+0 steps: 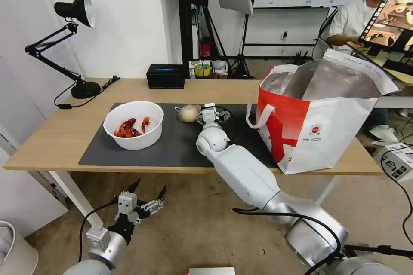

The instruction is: Pick up the trash from the table and place it into the takeout bag.

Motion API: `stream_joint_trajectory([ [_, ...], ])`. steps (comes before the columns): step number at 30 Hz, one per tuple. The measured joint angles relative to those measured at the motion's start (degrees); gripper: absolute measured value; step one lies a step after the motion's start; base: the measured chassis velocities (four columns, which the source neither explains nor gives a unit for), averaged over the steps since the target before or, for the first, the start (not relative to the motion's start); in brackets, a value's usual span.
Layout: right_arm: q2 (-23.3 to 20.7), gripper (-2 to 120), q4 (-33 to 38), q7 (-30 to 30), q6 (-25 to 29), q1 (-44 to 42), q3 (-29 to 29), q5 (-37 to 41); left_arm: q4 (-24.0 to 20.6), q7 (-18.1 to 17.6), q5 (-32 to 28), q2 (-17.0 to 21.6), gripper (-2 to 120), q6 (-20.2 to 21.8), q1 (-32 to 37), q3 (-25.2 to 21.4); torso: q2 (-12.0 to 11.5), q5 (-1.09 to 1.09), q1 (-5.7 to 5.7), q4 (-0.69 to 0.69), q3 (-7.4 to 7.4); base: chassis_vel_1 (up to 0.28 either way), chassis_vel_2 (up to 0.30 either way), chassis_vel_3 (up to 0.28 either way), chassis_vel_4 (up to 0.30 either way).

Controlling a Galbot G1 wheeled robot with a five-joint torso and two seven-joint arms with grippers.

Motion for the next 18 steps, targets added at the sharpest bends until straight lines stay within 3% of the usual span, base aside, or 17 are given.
stream_joint_trajectory([
  [14, -0.13, 100, -1.36, -2.23, -0.22, 0.15, 0.63, 0.24, 0.56, 0.01, -0.18, -0.31, 100, -0.29, -0.29, 0.52, 0.00, 0.00, -0.01, 0.00, 0.00, 0.000, 0.000, 0.000, 0.000],
  [18, -0.20, 91, -1.40, -2.28, -0.16, 0.09, 0.75, 0.35, 0.57, 0.01, -0.18, -0.31, 100, -0.30, -0.31, 0.55, 0.00, 0.00, -0.01, 0.00, 0.00, 0.000, 0.000, 0.000, 0.000],
])
